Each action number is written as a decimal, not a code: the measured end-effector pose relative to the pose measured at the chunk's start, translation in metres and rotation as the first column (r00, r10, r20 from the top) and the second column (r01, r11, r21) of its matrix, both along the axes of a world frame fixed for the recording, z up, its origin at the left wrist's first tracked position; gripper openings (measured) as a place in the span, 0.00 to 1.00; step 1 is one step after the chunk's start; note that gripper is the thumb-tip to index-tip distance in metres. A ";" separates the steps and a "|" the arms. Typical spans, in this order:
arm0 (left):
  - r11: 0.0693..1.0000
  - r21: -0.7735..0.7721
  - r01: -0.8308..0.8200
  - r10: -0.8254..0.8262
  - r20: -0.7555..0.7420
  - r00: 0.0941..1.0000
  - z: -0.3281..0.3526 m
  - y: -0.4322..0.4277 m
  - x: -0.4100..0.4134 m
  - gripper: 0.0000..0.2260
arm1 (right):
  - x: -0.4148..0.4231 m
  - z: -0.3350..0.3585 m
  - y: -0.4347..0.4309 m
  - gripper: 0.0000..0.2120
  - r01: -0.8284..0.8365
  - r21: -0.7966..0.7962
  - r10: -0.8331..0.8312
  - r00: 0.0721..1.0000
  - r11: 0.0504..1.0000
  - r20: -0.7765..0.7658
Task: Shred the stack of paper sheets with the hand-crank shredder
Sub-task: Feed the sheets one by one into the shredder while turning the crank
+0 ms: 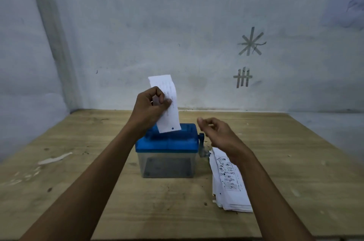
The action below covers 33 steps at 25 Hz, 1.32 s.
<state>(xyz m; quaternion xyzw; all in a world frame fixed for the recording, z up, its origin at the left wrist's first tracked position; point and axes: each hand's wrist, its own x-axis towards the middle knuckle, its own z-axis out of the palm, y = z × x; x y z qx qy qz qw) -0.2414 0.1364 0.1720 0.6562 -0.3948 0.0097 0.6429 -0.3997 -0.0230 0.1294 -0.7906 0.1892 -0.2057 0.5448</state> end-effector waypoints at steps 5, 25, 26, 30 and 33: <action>1.000 -0.017 0.007 -0.005 0.097 0.995 -0.012 -0.003 0.015 0.13 | 0.008 -0.025 0.011 0.27 0.021 0.032 -0.017 0.995 0.999 -0.095; 0.974 0.228 0.005 -0.089 0.361 0.928 -0.036 -0.008 0.012 0.33 | 0.013 -0.045 0.018 0.24 0.019 0.147 -0.015 1.000 0.989 -0.026; 0.970 0.242 0.016 -0.106 0.366 0.925 -0.037 -0.009 0.011 0.33 | 0.013 -0.045 0.019 0.25 0.021 0.146 -0.017 1.000 0.989 -0.026; 0.958 0.285 0.012 -0.113 0.340 0.934 -0.036 -0.006 0.016 0.37 | 0.012 -0.046 0.017 0.29 0.026 0.151 -0.022 0.999 0.988 -0.024; 0.965 0.261 0.028 -0.104 0.282 0.954 -0.035 0.006 0.021 0.39 | 0.013 -0.048 0.015 0.28 0.031 0.170 -0.031 1.000 0.985 -0.001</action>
